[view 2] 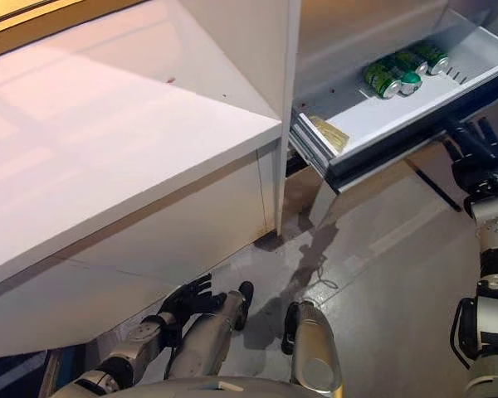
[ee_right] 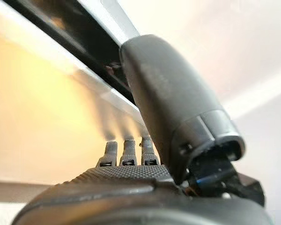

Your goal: Put drinks into fridge and close the fridge

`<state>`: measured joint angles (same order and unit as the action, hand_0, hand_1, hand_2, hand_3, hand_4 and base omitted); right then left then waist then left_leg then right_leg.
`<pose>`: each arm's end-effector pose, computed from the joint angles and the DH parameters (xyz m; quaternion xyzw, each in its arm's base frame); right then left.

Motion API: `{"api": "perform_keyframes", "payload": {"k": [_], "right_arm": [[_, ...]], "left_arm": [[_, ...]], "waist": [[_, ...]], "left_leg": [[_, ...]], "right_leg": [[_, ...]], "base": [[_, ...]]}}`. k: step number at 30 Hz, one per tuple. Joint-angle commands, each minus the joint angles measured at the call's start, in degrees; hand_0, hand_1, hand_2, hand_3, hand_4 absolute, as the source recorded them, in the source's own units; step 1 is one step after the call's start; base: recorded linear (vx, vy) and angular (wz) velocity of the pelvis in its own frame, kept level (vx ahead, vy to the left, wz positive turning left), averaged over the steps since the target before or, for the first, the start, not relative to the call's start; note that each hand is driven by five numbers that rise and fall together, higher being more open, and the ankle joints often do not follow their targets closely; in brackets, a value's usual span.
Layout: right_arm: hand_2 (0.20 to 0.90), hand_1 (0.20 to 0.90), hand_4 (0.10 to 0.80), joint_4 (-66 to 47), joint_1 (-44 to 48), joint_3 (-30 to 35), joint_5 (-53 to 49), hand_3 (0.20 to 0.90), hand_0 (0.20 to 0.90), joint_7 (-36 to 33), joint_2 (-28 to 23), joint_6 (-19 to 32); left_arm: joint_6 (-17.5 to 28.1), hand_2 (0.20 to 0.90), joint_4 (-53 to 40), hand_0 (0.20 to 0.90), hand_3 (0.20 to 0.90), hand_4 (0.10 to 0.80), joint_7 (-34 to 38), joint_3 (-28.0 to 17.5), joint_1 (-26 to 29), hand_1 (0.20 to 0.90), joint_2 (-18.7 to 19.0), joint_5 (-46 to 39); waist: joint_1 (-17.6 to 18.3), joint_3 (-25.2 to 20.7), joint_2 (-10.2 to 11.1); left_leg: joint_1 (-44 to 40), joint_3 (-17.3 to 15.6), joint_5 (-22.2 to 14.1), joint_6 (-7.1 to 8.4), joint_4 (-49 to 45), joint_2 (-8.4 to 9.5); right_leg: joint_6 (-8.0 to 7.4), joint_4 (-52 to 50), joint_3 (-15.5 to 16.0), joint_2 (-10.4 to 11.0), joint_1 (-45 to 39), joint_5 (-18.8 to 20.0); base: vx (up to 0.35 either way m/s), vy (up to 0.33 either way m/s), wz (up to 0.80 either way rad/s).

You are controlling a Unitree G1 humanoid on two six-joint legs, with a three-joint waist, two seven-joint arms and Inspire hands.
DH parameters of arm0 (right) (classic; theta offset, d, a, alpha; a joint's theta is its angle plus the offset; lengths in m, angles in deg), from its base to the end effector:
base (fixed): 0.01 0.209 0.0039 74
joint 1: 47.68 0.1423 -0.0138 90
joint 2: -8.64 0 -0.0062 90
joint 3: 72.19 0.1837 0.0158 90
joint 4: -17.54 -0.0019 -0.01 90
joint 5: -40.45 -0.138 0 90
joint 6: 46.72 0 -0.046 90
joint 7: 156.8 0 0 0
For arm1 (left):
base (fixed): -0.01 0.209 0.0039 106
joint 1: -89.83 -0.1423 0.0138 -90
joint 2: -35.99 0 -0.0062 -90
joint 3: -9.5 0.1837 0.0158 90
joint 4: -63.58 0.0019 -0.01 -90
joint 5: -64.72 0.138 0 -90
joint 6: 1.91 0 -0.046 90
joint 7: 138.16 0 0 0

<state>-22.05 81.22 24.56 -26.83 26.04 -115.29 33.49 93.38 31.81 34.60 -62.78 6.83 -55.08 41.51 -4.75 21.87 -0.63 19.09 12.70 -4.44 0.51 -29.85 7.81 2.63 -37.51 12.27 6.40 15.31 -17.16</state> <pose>0.2761 -0.3671 0.1661 0.2791 -0.0310 -0.1887 0.9410 0.1500 0.2025 -0.0879 -0.0058 0.4050 -0.0427 0.9133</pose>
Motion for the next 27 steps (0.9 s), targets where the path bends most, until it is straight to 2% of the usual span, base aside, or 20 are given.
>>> {"api": "perform_keyframes", "payload": {"k": [1, 5, 7, 8, 10, 11, 14, 16, 21, 27], "right_arm": [[0.900, 0.900, 0.800, -9.06, 11.60, -4.95, 0.18, 0.900, 0.900, 11.52, 1.74, -0.69], [0.900, 0.900, 0.800, -9.24, 11.92, -5.02, 3.22, 0.900, 0.900, 8.01, 0.25, 0.76], [0.900, 0.900, 0.800, -9.55, 12.09, -4.88, 7.23, 0.900, 0.900, 2.44, -0.33, 4.94], [0.900, 0.900, 0.800, -9.79, 12.04, -4.76, 8.68, 0.900, 0.900, -1.70, -0.53, 7.79], [0.900, 0.900, 0.800, -14.12, 11.67, -2.64, 21.06, 0.900, 0.900, -19.32, -0.13, 19.76], [0.900, 0.900, 0.800, -16.91, 11.22, -1.89, 28.68, 0.900, 0.900, -25.82, 0.18, 23.52], [0.900, 0.900, 0.800, -27.64, 9.04, -0.55, 45.38, 0.900, 0.900, -41.05, 1.17, 26.37], [0.900, 0.900, 0.800, -34.65, 6.24, -0.49, 52.74, 0.900, 0.900, -48.35, 0.96, 25.90], [0.900, 0.900, 0.800, -38.02, -4.18, 3.15, 53.13, 0.900, 0.900, -55.21, 1.57, 29.79], [0.900, 0.900, 0.800, -31.52, -11.21, 6.97, 53.19, 0.900, 0.900, -58.44, 3.83, 31.22]], "left_arm": [[-0.48, 0.900, 3.97, 0.900, 0.900, 0.800, -0.17, 0.96, -10.30, 0.900, 7.16, 5.58], [0.14, 0.900, 4.00, 0.900, 0.900, 0.800, -0.52, 0.64, -11.17, 0.900, 7.45, 6.14], [0.43, 0.900, 4.28, 0.900, 0.900, 0.800, -0.66, 0.51, -11.51, 0.900, 7.59, 6.30], [0.42, 0.900, 4.30, 0.900, 0.900, 0.800, -0.64, 0.46, -11.67, 0.900, 7.57, 6.38], [1.20, 0.900, 5.05, 0.900, 0.900, 0.800, -0.15, -0.05, -12.52, 0.900, 6.74, 6.96], [1.21, 0.900, 5.23, 0.900, 0.900, 0.800, 0.07, -0.19, -12.65, 0.900, 6.46, 7.10], [0.60, 0.900, 5.88, 0.900, 0.900, 0.800, 0.71, -0.35, -12.29, 0.900, 5.42, 7.15], [0.46, 0.900, 6.94, 0.900, 0.900, 0.800, 0.82, -0.56, -11.81, 0.900, 4.72, 7.03], [0.73, 0.900, 8.27, 0.900, 0.900, 0.800, 1.20, -0.97, -11.26, 0.900, 3.76, 7.36], [0.80, 0.900, 8.79, 0.900, 0.900, 0.800, 0.64, -0.15, -9.48, 0.900, 3.63, 6.27]], "waist": [[-6.62, -6.32, 1.61], [-6.94, -7.38, 1.90], [-6.81, -8.10, 2.21], [-6.68, -8.39, 2.29], [-5.75, -9.00, 2.41], [-5.29, -9.35, 2.43], [-3.78, -10.04, 2.37], [-2.22, -10.54, 2.26], [0.76, -12.41, 2.59], [2.85, -15.39, 2.66]], "left_leg": [[-4.81, -2.96, -3.92, -4.99, 4.61, 0.38], [-7.45, -2.04, -2.82, -4.68, 7.86, -0.22], [-8.72, -1.98, -2.40, -4.50, 9.28, -0.62], [-9.41, -2.06, -2.29, -4.45, 9.88, -0.81], [-10.98, -2.58, -2.29, -4.54, 11.12, -1.32], [-11.19, -2.83, -1.85, -4.54, 11.72, -1.51], [-12.36, -3.70, -1.59, -4.58, 13.10, -1.73], [-13.41, -4.67, -1.54, -4.66, 14.19, -1.90], [-15.70, -7.62, -1.44, -4.80, 17.52, -2.58], [-18.39, -9.43, -0.06, -4.17, 22.79, -3.17]], "right_leg": [[1.40, 2.46, -1.80, -1.81, -2.96, 3.07], [0.85, 5.88, -1.28, -1.84, -5.62, 4.01], [0.46, 7.98, -1.41, -1.97, -6.87, 4.80], [0.31, 8.94, -1.59, -2.05, -7.46, 5.18], [-0.20, 11.23, -2.56, -2.41, -8.66, 6.10], [-0.39, 12.18, -2.85, -2.54, -8.76, 6.81], [-0.80, 15.34, -4.46, -2.99, -9.92, 8.13], [-1.30, 17.63, -5.85, -3.09, -10.66, 9.21], [-2.41, 23.08, -8.71, -3.62, -12.55, 11.26], [-3.47, 29.80, -10.11, -4.08, -14.84, 14.45]], "base": [[0.072, -0.001, 0.26], [0.049, -0.019, 0.22], [0.037, -0.022, 0.14], [0.041, -0.013, 0.06], [0.024, 0.001, 0.05], [0.000, 0.000, 0.00], [0.005, 0.028, -0.14], [-0.006, 0.047, -0.26], [-0.032, 0.020, -0.35], [-0.026, -0.010, -0.30]]}}
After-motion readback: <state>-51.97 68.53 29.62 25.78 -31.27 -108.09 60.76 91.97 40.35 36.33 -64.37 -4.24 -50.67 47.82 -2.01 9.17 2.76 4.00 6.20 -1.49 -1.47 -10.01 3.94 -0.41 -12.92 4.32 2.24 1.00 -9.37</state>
